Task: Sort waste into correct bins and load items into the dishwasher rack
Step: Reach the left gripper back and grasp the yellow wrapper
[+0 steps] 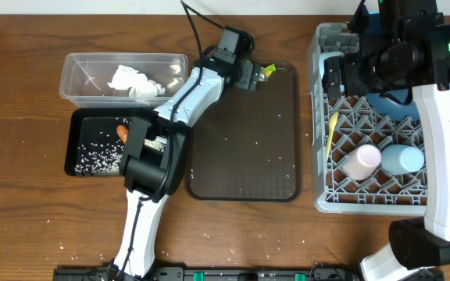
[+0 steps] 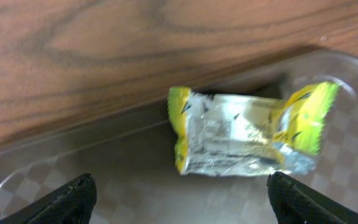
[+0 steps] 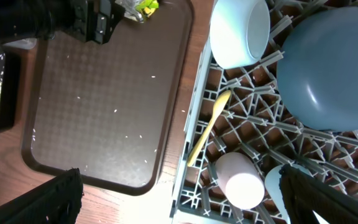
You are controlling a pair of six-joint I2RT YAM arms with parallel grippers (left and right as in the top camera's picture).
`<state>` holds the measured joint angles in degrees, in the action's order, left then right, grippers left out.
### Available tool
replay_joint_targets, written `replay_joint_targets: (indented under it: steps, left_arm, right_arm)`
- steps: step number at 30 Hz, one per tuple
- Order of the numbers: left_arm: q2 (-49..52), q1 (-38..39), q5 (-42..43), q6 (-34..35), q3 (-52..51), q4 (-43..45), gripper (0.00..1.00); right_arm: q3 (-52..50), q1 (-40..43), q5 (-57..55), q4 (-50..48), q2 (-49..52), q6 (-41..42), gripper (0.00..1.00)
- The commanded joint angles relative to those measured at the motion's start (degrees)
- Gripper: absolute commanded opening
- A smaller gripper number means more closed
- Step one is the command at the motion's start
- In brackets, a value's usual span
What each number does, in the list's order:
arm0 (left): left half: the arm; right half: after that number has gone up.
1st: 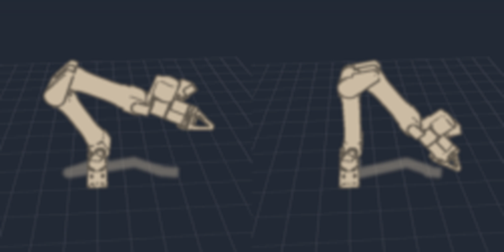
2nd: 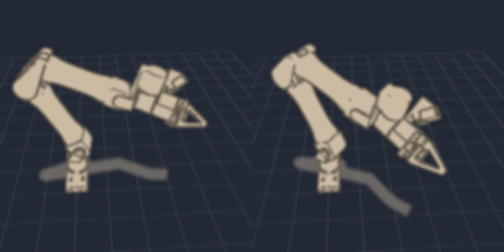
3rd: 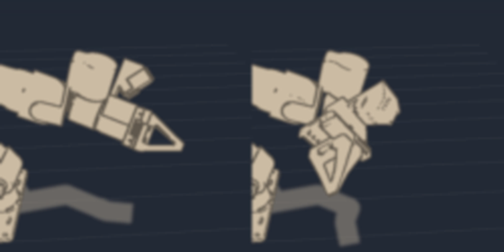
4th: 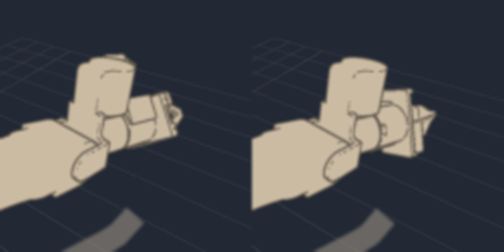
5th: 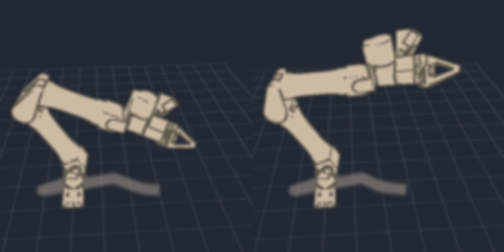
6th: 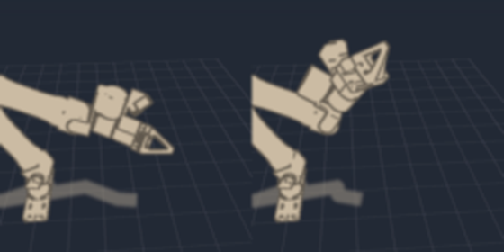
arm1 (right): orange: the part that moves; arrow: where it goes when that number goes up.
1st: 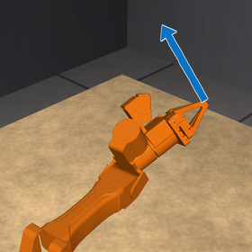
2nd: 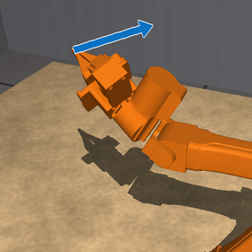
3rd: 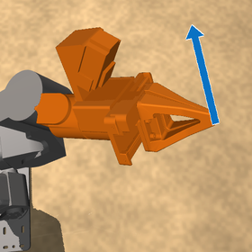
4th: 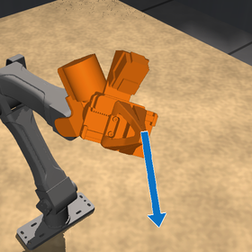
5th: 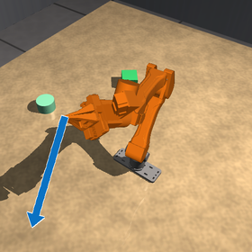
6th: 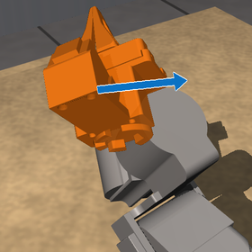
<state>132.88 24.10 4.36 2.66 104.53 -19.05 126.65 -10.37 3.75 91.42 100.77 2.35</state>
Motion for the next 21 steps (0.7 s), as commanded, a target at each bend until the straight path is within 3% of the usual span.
replay_joint_targets:
  steps: [1, 18, 21]
  left_arm:
    - [0.35, 0.22, 0.90, -1.16, 0.59, 1.11, 0.93]
    - [6.69, 2.40, 2.45, -1.16, 0.59, 6.36, 0.96]
    - [7.80, 2.40, -0.50, -1.16, 0.59, 6.32, 0.87]
  right_arm:
    - [0.09, 0.22, -0.55, 0.07, -0.52, -0.31, 0.99]
    - [0.09, 0.22, -0.52, 0.72, -0.50, -0.31, 0.99]
    - [0.09, 0.22, -0.55, 0.76, -0.50, -0.31, 0.99]
